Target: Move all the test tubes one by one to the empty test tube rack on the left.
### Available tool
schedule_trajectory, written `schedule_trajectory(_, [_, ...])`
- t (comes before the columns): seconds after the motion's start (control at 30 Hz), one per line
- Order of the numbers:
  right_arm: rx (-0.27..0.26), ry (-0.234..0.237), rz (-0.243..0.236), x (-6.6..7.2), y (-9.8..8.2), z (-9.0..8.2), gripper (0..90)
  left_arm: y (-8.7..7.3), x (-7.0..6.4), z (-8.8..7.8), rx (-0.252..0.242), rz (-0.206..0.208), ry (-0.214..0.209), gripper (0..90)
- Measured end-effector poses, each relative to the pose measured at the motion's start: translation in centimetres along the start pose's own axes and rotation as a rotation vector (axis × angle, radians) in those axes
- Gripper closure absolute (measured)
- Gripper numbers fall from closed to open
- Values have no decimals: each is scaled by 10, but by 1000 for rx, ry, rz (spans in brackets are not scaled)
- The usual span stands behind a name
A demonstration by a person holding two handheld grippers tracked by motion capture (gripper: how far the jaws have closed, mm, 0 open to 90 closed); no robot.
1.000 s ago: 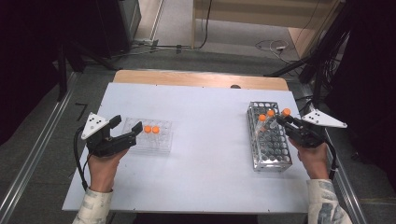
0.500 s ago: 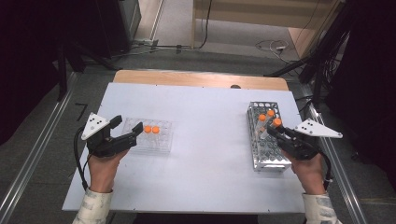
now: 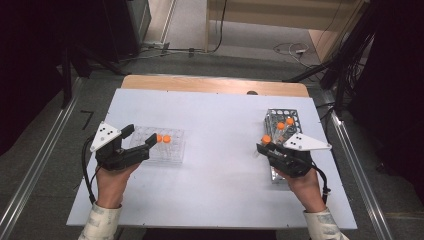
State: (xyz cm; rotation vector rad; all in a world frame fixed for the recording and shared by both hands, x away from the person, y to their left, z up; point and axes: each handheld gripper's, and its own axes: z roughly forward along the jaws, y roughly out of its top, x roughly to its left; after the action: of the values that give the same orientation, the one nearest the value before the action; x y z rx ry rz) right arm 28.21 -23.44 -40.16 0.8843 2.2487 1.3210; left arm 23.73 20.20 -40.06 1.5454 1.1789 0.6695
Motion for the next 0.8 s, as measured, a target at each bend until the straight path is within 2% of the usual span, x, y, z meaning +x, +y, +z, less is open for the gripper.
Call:
schedule_trajectory(0.3, [22, 68, -45, 27, 3, 20, 719, -2, -23, 5, 22, 49, -60, 190])
schedule_trajectory(0.47, [38, 114, -53, 39, 3, 29, 720, -6, -46, 11, 34, 92, -116, 194])
schedule_trajectory(0.63, [71, 160, -69, 56, -1, 42, 719, -11, -70, 17, 54, 130, -193, 205])
schedule_trajectory(0.8, [92, 189, -91, 70, -5, 55, 719, -18, -89, 23, 69, 162, -240, 208])
